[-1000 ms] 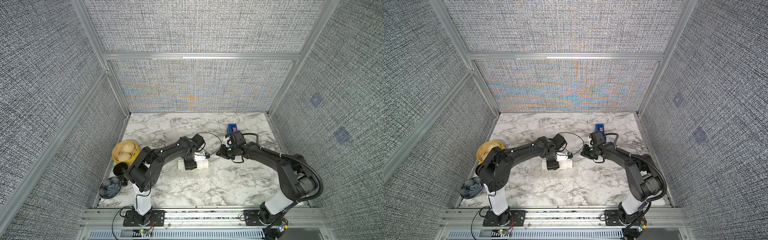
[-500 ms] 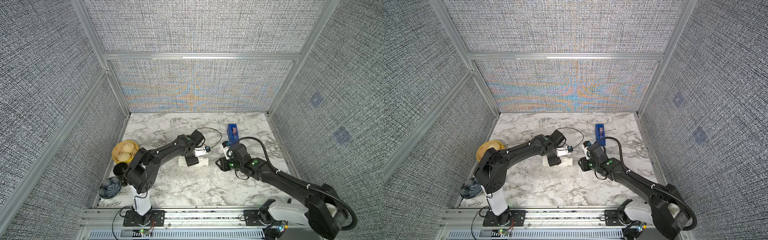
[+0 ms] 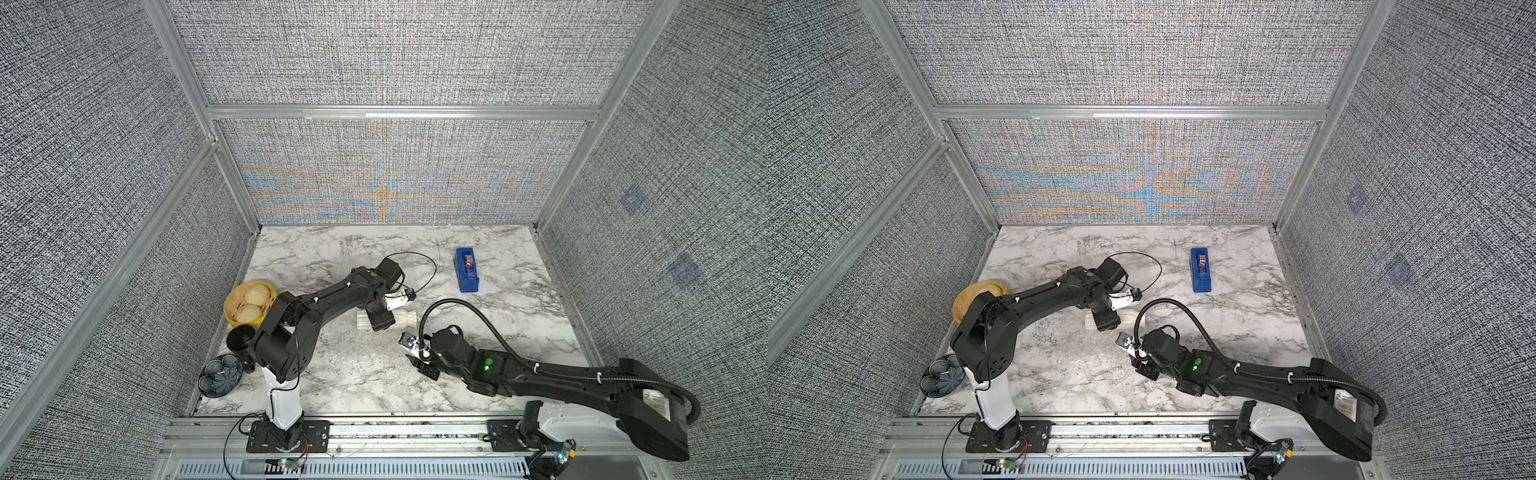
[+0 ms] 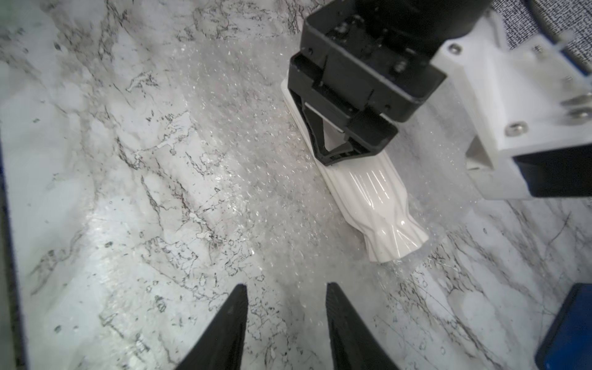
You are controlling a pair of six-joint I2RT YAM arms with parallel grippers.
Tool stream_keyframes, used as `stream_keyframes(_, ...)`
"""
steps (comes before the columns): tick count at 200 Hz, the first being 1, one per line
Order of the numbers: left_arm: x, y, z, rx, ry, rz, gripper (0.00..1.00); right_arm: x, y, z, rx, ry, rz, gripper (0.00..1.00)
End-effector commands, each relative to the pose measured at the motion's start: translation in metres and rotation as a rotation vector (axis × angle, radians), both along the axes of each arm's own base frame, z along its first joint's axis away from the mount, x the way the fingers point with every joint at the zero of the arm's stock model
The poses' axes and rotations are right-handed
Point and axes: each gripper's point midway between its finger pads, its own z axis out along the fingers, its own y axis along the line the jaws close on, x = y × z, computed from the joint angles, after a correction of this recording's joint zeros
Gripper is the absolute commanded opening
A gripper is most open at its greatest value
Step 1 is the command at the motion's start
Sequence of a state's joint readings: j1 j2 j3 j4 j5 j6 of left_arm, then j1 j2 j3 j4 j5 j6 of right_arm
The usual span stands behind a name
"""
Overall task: Wrap vases in bubble wrap
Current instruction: Place the vase in bubble wrap, then wrap the vase in bubble wrap.
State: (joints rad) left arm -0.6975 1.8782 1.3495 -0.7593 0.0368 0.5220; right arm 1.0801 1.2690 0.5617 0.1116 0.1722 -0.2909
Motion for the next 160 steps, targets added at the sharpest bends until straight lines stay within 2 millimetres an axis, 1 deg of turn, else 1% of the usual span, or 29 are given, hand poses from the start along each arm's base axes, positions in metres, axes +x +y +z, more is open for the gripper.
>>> stream_keyframes(1,-0.003,0.002,-0.003,0.008,0.027,0.010,0.68,0.002,0.011,-0.001,-0.069,-0.088,0.091,0.44)
stream_keyframes(20,-0.002,-0.001,0.003,-0.010,0.015,0.017,0.69,-0.006,0.016,-0.017,-0.156,-0.057,0.177,0.44)
stream_keyframes(36,0.002,-0.003,0.009,-0.027,-0.005,0.025,0.70,-0.013,0.019,-0.028,-0.192,-0.033,0.229,0.46)
stream_keyframes(56,0.003,-0.005,0.016,-0.048,-0.012,0.026,0.71,-0.016,0.017,-0.039,-0.246,-0.027,0.250,0.48)
stream_keyframes(84,0.004,-0.006,0.019,-0.072,-0.008,0.038,0.72,-0.021,0.014,-0.053,-0.314,-0.032,0.270,0.51)
stream_keyframes(104,0.005,-0.005,0.017,-0.070,0.001,0.043,0.71,-0.016,0.013,-0.060,-0.374,-0.080,0.255,0.52)
stream_keyframes(131,0.006,-0.003,0.017,-0.069,0.004,0.054,0.69,-0.004,0.010,-0.060,-0.420,-0.151,0.217,0.52)
stream_keyframes(160,0.007,0.000,0.015,-0.057,0.005,0.062,0.68,0.009,0.005,-0.065,-0.478,-0.227,0.180,0.51)
